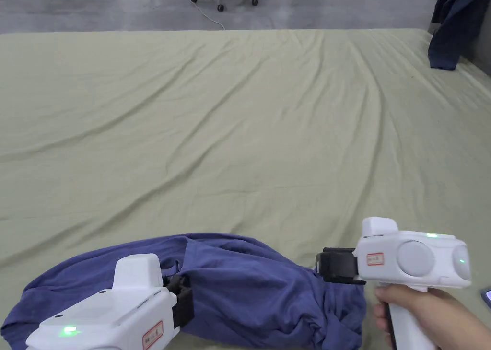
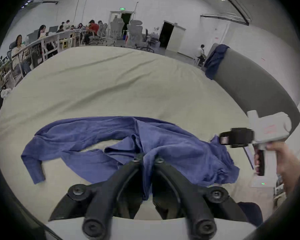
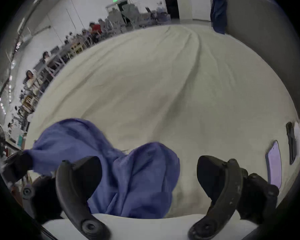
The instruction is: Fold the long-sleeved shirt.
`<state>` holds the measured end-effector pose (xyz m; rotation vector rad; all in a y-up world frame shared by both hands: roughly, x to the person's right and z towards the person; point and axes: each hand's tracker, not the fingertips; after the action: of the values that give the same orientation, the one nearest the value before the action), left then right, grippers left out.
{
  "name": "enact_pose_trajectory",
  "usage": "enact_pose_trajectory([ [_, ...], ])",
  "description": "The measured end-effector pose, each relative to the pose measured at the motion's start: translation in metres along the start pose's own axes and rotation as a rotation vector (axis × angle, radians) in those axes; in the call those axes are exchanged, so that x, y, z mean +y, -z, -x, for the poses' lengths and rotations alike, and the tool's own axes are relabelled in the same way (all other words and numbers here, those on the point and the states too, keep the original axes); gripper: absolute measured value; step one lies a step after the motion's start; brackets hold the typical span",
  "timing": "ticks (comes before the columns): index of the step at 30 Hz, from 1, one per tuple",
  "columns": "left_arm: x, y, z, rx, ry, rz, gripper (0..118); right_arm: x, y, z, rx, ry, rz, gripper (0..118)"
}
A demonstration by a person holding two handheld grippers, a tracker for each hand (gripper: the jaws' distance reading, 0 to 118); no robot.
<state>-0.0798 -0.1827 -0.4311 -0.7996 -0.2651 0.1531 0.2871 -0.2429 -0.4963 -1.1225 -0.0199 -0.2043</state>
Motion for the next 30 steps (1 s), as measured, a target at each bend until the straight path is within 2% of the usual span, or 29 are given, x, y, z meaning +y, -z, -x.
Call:
enact_pose_trajectory([
  [3, -0.001, -0.015, 0.001, -0.012, -0.005, -0.014, 7, 0.0, 0.013, 0.005, 0.005, 0.07, 0.127, 37],
  [4, -0.001, -0.02, 0.002, -0.022, -0.023, -0.021, 7, -0.004, 0.002, 0.013, 0.047, 0.101, 0.069, 12],
  [6, 0.003, -0.033, 0.009, -0.044, -0.081, -0.041, 7, -0.011, -0.02, 0.019, 0.045, 0.039, 0.008, 11],
  [9, 0.005, -0.055, 0.012, -0.081, -0.119, -0.082, 6, -0.028, -0.08, 0.029, 0.135, 0.05, -0.196, 10],
  [12, 0.021, -0.091, 0.013, -0.119, -0.16, -0.154, 6, -0.04, -0.154, 0.038, 0.167, 0.04, -0.421, 10],
  [14, 0.035, -0.123, 0.013, -0.139, -0.17, -0.259, 6, -0.042, -0.207, 0.046, 0.226, 0.042, -0.571, 9],
  [17, 0.063, -0.169, 0.011, -0.178, -0.192, -0.417, 5, -0.031, -0.277, 0.063, 0.264, -0.009, -0.742, 5],
  [21, 0.117, -0.21, 0.009, -0.145, -0.131, -0.589, 5, 0.008, -0.34, 0.082, 0.31, -0.037, -0.863, 5],
  [23, 0.149, -0.227, 0.01, -0.12, -0.123, -0.652, 5, 0.035, -0.364, 0.089, 0.284, -0.035, -0.895, 5],
  [27, 0.213, -0.258, 0.021, -0.198, -0.201, -0.731, 5, 0.087, -0.401, 0.106, 0.261, -0.058, -0.925, 4],
  [30, 0.268, -0.272, 0.022, -0.175, -0.18, -0.767, 4, 0.135, -0.428, 0.123, 0.19, -0.088, -0.945, 4],
])
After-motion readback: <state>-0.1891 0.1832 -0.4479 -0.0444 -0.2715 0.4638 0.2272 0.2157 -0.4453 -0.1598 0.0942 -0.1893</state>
